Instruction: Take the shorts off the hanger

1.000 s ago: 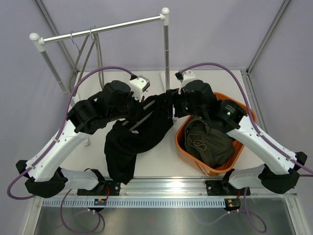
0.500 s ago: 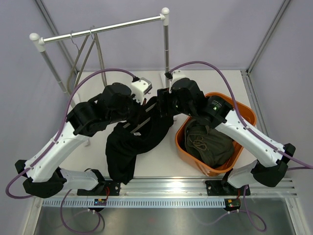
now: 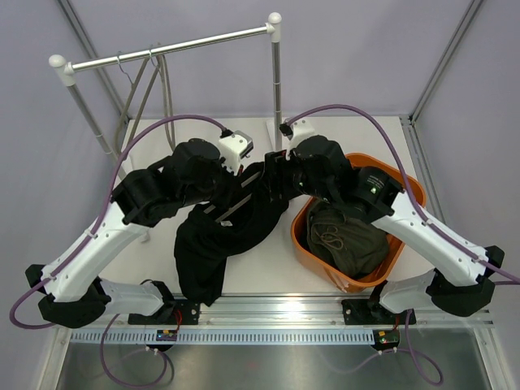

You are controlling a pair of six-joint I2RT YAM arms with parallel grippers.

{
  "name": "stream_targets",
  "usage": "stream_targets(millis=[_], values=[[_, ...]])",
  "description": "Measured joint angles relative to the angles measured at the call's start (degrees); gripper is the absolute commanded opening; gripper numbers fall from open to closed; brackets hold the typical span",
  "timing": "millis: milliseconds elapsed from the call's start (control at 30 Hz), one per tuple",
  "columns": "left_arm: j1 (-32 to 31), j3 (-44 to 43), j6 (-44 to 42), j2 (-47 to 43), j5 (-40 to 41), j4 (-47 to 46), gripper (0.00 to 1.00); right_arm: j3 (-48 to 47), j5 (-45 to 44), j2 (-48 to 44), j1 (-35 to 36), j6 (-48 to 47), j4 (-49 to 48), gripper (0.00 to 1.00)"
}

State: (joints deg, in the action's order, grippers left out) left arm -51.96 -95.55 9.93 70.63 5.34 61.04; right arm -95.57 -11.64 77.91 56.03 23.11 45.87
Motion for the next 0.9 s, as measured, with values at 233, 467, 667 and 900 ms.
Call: stream_targets(millis=[233,467,667,900], values=[[0.00,-0.79,-0.02,0.76,0.04,0.15,0.00,0.02,-1.25,-1.64,1.57,0.24,-0.17,0.69],[0.00,-1.97,-0.02,1.27,0.00,0.72,0.00,-0.13,-1.40,2.60,1.57,0.22,-0.35,0.70],[-0.02,-2.91,-0.02,1.51,0.00,1.11,0.00,-0.44,-2.58,6.32,1.57,0.20,-0.44,0.67],[0.00,-2.99,-0.11,1.51,0.02,1.38,0.00,-0.66,-6.01,6.43,1.64,-0.15,-0.07,0.24]])
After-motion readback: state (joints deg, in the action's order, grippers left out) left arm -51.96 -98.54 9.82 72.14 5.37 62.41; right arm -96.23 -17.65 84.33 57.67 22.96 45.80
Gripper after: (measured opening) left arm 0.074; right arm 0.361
